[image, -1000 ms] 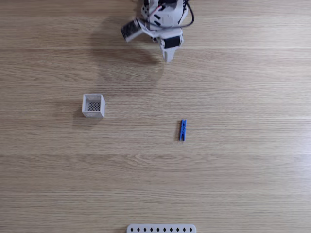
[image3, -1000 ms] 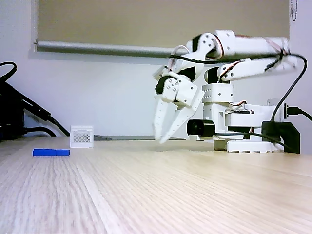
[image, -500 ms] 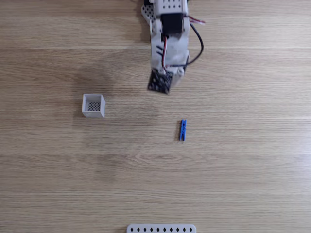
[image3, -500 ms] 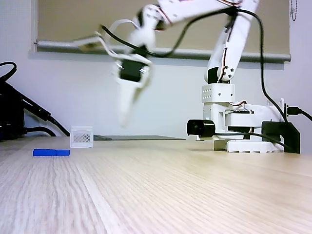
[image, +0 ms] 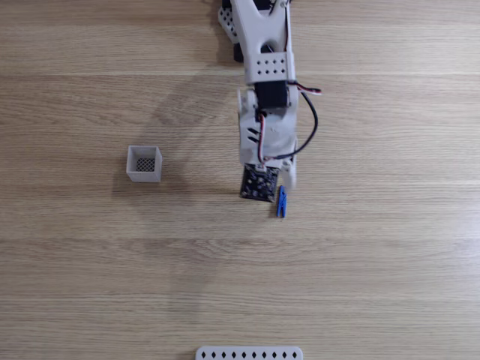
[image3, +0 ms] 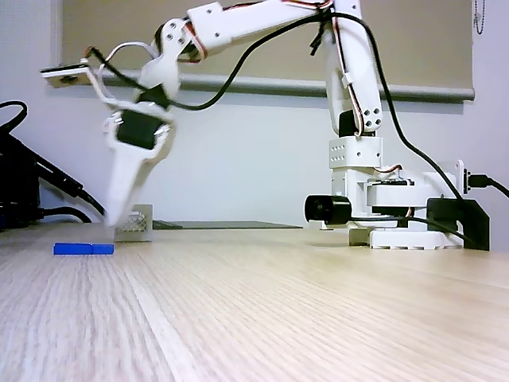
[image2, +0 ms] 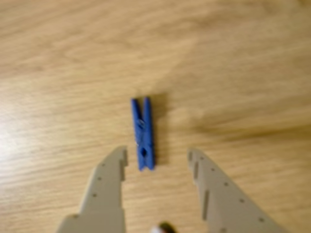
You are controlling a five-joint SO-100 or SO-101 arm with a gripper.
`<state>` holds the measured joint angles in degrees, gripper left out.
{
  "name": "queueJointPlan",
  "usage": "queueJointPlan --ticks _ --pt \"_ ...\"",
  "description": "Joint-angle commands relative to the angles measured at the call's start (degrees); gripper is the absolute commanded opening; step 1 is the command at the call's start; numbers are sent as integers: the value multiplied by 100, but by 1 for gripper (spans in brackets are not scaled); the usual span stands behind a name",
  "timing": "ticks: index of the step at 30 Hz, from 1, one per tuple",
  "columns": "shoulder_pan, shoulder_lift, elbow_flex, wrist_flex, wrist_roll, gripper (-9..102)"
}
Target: Grasp a peg and put it in the crate.
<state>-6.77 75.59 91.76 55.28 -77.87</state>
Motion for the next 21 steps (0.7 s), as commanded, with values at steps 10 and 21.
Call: queueJointPlan --ticks 10,21 --pt "-18 -413 -853 -255 62 22" --pt "-97 -712 -791 -176 70 -1"
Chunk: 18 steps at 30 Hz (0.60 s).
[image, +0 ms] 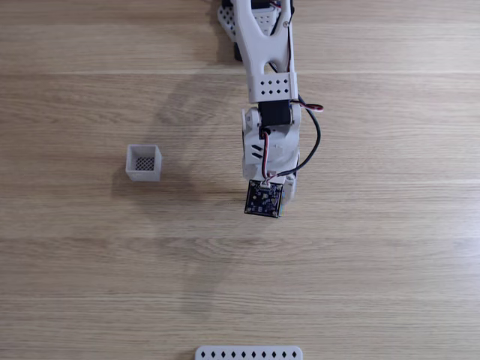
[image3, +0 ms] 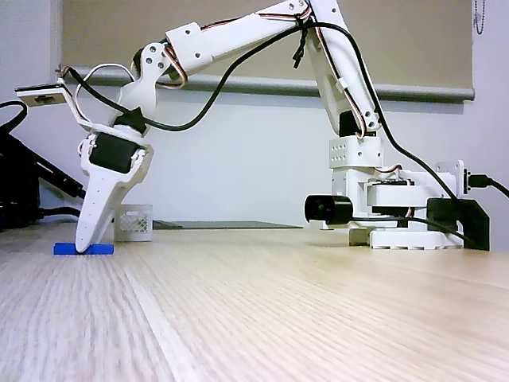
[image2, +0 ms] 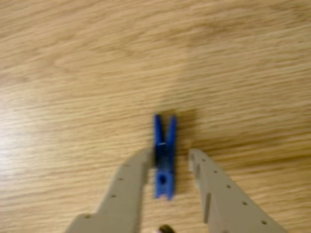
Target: Grasp a peg and put it in the crate.
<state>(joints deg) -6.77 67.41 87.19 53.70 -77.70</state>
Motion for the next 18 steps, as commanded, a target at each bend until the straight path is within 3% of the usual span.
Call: queueJointPlan --ticks 1,10,18 --pt "-114 141 -281 -18 53 -3" --pt "-53 791 571 -343 44 -1" --pt "439 2874 2874 -2760 53 -1"
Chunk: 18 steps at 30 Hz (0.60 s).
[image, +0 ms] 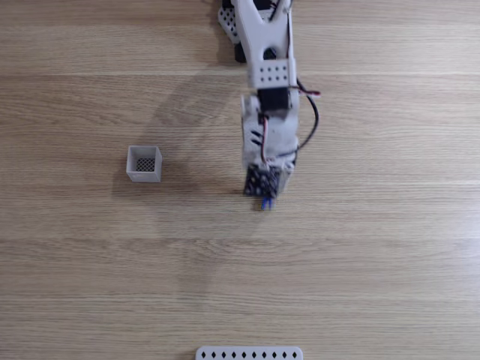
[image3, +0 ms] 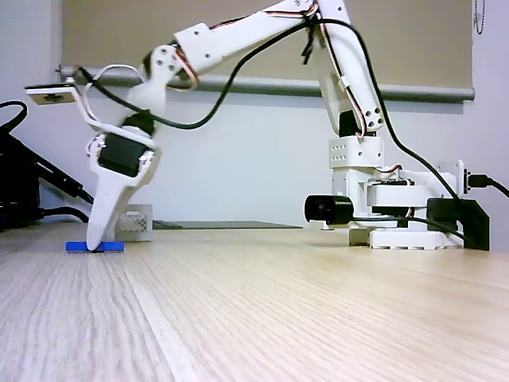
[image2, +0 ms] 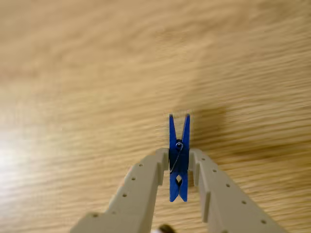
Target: Grasp a peg and put it in the crate.
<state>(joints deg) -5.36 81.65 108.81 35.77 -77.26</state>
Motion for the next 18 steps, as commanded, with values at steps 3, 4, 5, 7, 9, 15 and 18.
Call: queueJointPlan --ticks 3,4,5,7,9,15,18 --pt "773 2215 1731 -2127 -26 -1" --pt "976 2426 2030 -2505 -79 -1" --pt "1195 2637 2320 -2900 -88 -1" --pt "1644 2953 2848 -3700 -97 -1" --pt "2101 3155 3270 -4482 -105 -1" --pt "3085 3103 3964 -6354 -97 -1" --pt "3375 2689 3999 -6970 -97 -1"
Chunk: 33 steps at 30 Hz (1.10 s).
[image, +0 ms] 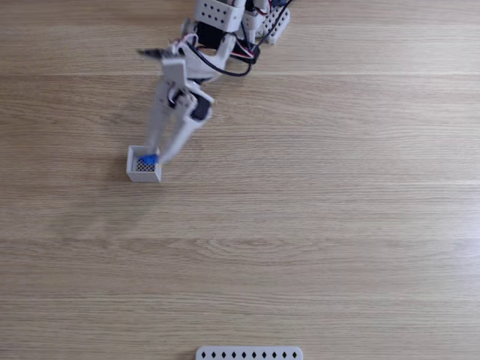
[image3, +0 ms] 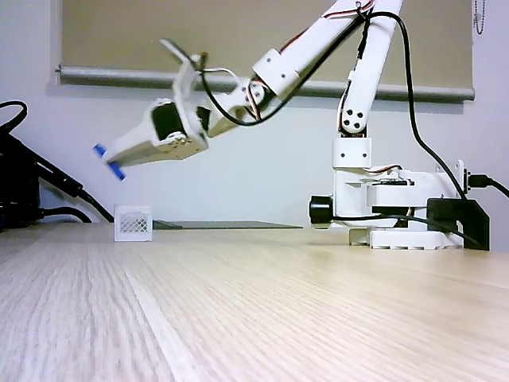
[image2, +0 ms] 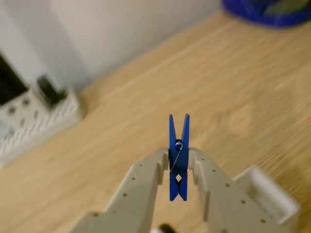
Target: Grasp a peg and put it in the crate.
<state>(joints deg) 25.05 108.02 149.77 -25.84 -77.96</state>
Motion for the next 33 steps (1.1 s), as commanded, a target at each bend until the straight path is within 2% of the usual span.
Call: queueJointPlan --ticks 1,8,19,21,26,28,31,33 --pt "413 -141 -97 -949 -26 -1" --pt "782 -1327 -413 -1582 -18 -1" --pt "765 -1802 -483 -1529 62 0" --pt "765 -1811 -466 -1512 70 3" --pt "773 -1846 -466 -1406 70 21" --pt "765 -1846 -466 -1274 70 24" --pt "765 -1775 -466 -967 70 21" --pt "703 -1758 -501 -703 70 13"
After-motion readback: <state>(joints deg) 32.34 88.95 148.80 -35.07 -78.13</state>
